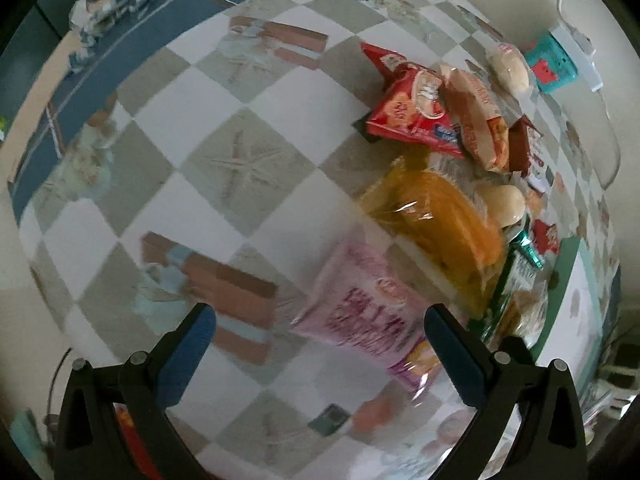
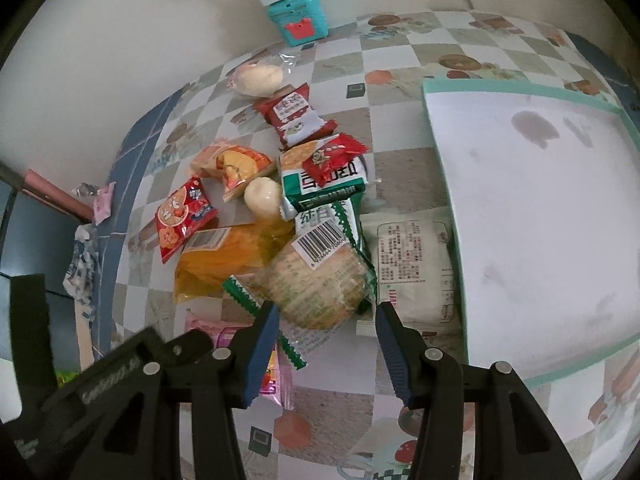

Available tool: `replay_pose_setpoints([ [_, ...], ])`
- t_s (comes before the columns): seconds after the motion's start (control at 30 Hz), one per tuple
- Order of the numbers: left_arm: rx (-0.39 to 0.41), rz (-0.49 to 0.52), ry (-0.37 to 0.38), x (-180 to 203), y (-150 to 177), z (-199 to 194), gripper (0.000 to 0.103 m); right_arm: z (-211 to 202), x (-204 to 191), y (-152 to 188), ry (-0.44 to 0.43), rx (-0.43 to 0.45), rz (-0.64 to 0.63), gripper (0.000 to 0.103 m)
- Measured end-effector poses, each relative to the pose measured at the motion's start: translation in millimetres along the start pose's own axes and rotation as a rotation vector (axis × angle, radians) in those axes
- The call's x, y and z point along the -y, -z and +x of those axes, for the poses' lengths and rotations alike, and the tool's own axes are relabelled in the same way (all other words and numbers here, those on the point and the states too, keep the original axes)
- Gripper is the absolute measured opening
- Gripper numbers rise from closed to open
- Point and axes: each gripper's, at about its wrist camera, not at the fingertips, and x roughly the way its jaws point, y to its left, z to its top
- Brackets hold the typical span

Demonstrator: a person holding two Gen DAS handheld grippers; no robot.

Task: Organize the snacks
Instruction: 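Reach the left tool to the pink Swiss roll while the right tool reaches the round biscuit, then grasp the pink Swiss roll with the left tool while the right tool grasps the round biscuit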

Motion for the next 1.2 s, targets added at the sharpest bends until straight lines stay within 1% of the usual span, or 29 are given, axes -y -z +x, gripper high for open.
replay_pose_setpoints([
  [0.17,0.037,0.020,-0.024,25,0,9,0.103,-1,5,-1,-0.014,-0.003,0.019,0.054],
  [0.23,0.045,0.049,-0.072,38,1,10,0.103,-1,8,-1,-0.017,-0.006,0.027,0.054],
  [0.37,0.007,0.091,-0.109,43,6,16,0.103,-1,12,-2,-0.030,-0.008,0.037,0.054],
  [0.4,-0.001,0.098,-0.121,47,2,21,0.103,-1,12,-2,-0.030,-0.009,0.039,0.054],
  [0.57,-0.010,0.126,-0.160,36,6,20,0.103,0,15,-1,-0.026,-0.012,0.047,0.055],
  [0.7,-0.002,0.080,-0.190,22,6,19,0.103,-1,17,0,-0.024,-0.014,0.050,0.055],
  [0.83,-0.020,0.068,-0.170,22,6,25,0.103,-2,15,0,-0.010,-0.009,0.037,0.055],
  [0.87,-0.028,0.070,-0.162,18,4,24,0.101,-1,14,0,-0.011,-0.007,0.035,0.055],
  [0.9,-0.036,0.074,-0.153,19,2,25,0.093,0,15,0,-0.020,-0.008,0.038,0.057],
  [0.93,-0.042,0.080,-0.143,22,3,27,0.088,1,15,0,-0.031,-0.011,0.044,0.058],
  [0.97,-0.049,0.088,-0.129,25,3,30,0.078,2,15,-1,-0.034,-0.012,0.047,0.061],
  [1.0,-0.048,0.097,-0.130,38,9,40,0.073,2,15,-1,-0.035,-0.009,0.049,0.064],
  [1.03,-0.042,0.114,-0.139,44,10,42,0.070,2,15,-2,-0.036,-0.005,0.053,0.065],
  [1.1,-0.032,0.136,-0.136,54,13,43,0.058,2,15,-3,-0.047,0.003,0.062,0.067],
  [1.17,-0.021,0.154,-0.128,65,12,43,0.049,2,13,-6,-0.033,0.023,0.059,0.071],
  [1.2,-0.017,0.162,-0.126,69,13,44,0.047,1,11,-8,-0.019,0.034,0.049,0.073],
])
